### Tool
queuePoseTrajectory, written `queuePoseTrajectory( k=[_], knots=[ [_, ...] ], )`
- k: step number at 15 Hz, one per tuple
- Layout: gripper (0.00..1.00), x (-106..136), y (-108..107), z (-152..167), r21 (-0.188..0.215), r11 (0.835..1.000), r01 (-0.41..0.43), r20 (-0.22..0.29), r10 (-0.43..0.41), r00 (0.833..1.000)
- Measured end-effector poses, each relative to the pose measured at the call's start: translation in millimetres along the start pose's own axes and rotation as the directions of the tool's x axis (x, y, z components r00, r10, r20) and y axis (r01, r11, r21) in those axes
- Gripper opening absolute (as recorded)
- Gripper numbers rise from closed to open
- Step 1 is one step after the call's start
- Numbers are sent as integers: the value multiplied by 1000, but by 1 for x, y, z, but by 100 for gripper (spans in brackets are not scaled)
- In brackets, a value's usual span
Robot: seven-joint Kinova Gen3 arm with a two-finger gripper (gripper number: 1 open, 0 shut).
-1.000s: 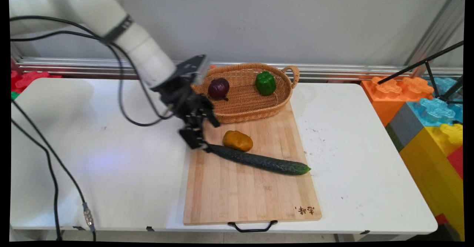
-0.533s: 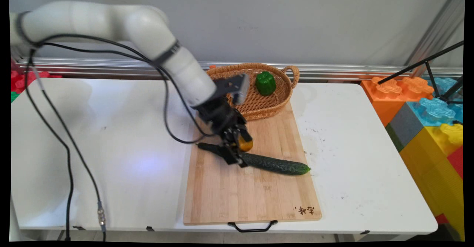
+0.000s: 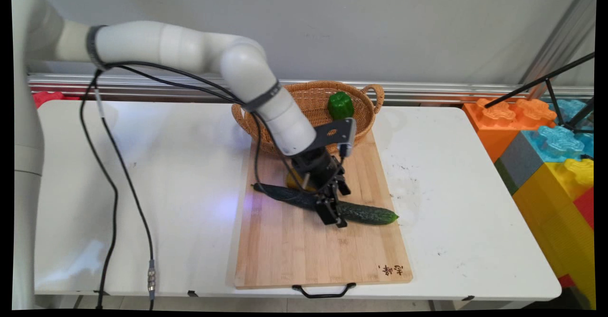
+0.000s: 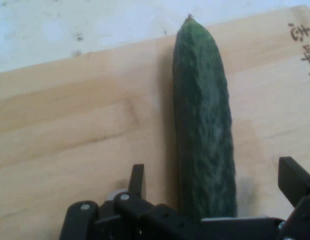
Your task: Pick up the cucumber from the cutting board, then place the picked object in the vegetable basket
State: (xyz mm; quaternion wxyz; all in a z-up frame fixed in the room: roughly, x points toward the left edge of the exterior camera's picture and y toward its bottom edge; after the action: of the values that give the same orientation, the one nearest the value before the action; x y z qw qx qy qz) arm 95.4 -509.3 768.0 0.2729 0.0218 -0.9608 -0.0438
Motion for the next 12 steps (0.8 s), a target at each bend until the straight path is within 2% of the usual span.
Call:
queuePoseTrajectory(
  k=[4,5,12],
  knots=[
    [100,14,-12,14,-4,1000,-7,9,7,1000],
    [0,17,-14,16,-7,1000,-9,12,9,1000],
    [0,26,-18,12,-38,999,6,31,-5,1000]
  ],
)
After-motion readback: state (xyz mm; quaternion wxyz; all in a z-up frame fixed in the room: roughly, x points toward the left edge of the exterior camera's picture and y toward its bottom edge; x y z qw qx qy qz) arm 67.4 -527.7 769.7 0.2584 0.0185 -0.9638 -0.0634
